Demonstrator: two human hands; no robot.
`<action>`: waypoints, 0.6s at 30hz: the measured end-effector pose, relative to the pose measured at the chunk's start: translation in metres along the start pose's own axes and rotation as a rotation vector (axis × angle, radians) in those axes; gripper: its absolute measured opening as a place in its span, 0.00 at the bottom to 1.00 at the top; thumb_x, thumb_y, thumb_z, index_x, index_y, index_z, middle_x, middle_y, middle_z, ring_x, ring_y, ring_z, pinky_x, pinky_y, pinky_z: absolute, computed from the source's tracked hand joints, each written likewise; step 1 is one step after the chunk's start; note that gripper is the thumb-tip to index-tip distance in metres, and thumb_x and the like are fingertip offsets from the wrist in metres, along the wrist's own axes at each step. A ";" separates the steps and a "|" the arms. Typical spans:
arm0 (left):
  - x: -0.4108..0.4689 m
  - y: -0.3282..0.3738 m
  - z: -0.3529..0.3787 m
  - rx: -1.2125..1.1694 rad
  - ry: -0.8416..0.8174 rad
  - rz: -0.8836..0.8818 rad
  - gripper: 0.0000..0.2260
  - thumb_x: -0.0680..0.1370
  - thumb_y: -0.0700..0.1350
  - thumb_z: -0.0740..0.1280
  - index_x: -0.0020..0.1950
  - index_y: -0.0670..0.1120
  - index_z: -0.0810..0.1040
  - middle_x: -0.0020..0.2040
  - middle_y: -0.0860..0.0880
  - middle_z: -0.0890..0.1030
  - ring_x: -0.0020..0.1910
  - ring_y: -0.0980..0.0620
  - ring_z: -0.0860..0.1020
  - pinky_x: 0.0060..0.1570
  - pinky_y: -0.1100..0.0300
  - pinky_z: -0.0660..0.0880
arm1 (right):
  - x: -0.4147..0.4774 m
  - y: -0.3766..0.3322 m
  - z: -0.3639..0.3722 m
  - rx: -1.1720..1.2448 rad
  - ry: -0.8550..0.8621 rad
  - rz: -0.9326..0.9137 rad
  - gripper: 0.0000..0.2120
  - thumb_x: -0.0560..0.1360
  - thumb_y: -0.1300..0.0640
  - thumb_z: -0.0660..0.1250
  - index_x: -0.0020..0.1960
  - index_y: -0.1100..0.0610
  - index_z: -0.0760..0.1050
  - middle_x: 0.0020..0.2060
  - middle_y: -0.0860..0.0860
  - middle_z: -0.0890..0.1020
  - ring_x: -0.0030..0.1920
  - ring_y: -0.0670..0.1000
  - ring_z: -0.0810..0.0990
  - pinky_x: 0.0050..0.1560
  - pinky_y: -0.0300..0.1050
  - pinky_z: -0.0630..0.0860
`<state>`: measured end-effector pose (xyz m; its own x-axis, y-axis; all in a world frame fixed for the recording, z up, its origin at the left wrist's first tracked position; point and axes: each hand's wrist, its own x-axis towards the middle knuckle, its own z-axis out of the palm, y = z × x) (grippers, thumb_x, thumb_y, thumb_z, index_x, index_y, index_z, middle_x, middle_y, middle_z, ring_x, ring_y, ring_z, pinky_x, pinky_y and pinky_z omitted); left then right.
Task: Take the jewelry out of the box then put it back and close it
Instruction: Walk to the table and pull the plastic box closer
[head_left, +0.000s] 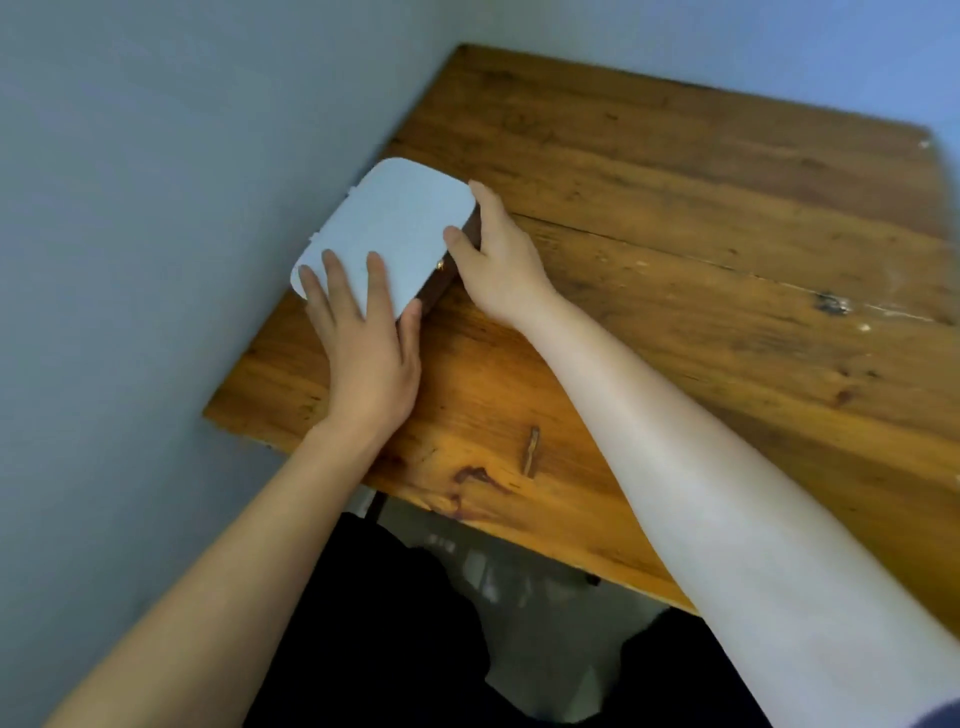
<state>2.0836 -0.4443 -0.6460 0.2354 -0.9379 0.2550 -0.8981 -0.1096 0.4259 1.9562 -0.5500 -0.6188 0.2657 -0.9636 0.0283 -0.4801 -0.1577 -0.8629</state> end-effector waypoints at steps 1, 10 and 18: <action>-0.010 0.005 -0.002 -0.010 -0.008 0.021 0.26 0.84 0.50 0.55 0.78 0.39 0.56 0.77 0.29 0.49 0.75 0.27 0.42 0.73 0.33 0.45 | -0.016 0.000 -0.006 0.001 0.025 0.020 0.29 0.82 0.52 0.60 0.80 0.56 0.53 0.77 0.54 0.64 0.76 0.56 0.63 0.73 0.51 0.61; -0.083 0.057 0.002 -0.095 -0.187 0.297 0.25 0.84 0.52 0.52 0.79 0.44 0.57 0.79 0.33 0.48 0.77 0.32 0.41 0.75 0.35 0.47 | -0.152 0.034 -0.073 -0.034 0.225 0.187 0.27 0.82 0.49 0.59 0.78 0.50 0.55 0.77 0.50 0.65 0.75 0.55 0.64 0.71 0.52 0.64; -0.096 0.066 -0.001 0.073 -0.207 0.423 0.28 0.82 0.58 0.55 0.77 0.45 0.60 0.80 0.41 0.57 0.79 0.41 0.51 0.76 0.43 0.53 | -0.204 0.077 -0.066 -0.003 0.355 0.233 0.26 0.83 0.45 0.56 0.79 0.45 0.55 0.76 0.47 0.65 0.74 0.51 0.66 0.73 0.51 0.65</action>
<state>2.0025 -0.3612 -0.6413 -0.2288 -0.9502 0.2118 -0.9248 0.2801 0.2575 1.8099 -0.3794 -0.6576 -0.1547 -0.9879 0.0052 -0.4960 0.0731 -0.8653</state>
